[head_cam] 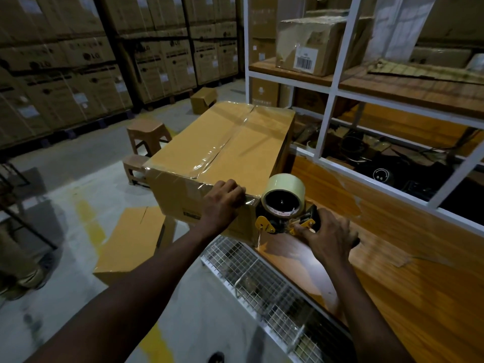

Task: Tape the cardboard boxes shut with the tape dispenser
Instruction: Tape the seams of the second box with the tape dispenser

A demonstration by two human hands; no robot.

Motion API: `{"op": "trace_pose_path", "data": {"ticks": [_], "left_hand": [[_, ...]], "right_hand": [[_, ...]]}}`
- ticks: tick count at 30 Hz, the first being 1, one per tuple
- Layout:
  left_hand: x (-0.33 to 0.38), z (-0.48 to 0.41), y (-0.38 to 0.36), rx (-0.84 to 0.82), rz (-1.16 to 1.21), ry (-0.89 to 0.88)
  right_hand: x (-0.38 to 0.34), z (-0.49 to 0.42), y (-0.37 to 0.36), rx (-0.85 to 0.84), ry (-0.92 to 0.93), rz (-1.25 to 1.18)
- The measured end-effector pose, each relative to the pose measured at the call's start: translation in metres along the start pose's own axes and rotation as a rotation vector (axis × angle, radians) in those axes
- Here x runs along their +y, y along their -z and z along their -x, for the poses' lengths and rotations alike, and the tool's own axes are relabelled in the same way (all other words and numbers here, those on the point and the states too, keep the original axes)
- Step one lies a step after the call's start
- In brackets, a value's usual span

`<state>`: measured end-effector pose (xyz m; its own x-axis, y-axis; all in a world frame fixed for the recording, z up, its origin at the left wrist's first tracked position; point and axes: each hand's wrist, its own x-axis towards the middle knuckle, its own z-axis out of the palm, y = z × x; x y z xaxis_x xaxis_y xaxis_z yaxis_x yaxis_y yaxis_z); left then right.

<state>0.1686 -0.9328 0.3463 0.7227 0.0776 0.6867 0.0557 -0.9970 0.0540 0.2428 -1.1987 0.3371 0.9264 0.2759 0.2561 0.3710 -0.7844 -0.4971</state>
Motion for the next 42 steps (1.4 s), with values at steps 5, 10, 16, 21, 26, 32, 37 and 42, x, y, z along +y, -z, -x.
{"op": "trace_pose_path", "data": {"ticks": [5, 10, 16, 21, 26, 32, 37, 42], "left_hand": [[0.0, -0.002, 0.0, -0.007, 0.014, 0.023], [0.005, -0.002, 0.003, -0.005, 0.005, 0.06], [0.011, 0.0, 0.004, -0.007, 0.011, 0.154], [0.016, 0.0, 0.008, 0.003, 0.024, 0.182], [0.021, 0.001, 0.012, -0.04, 0.045, 0.235], [0.019, 0.002, 0.014, -0.072, 0.048, 0.243], [0.023, 0.005, 0.011, -0.049, 0.055, 0.266], [0.028, 0.007, 0.008, -0.035, 0.078, 0.296]], "right_hand": [[-0.009, 0.006, -0.004, -0.051, -0.117, -0.016], [-0.009, 0.011, -0.01, -0.099, -0.176, -0.042], [0.008, 0.02, 0.001, -0.146, -0.178, -0.124], [0.017, 0.024, 0.024, -0.08, -0.137, -0.045], [0.015, 0.032, 0.027, -0.048, -0.151, -0.026], [0.078, 0.04, 0.019, -0.032, -0.245, -0.108], [0.107, 0.048, 0.037, -0.03, -0.387, -0.064], [0.12, 0.063, 0.055, -0.108, -0.515, 0.055]]}}
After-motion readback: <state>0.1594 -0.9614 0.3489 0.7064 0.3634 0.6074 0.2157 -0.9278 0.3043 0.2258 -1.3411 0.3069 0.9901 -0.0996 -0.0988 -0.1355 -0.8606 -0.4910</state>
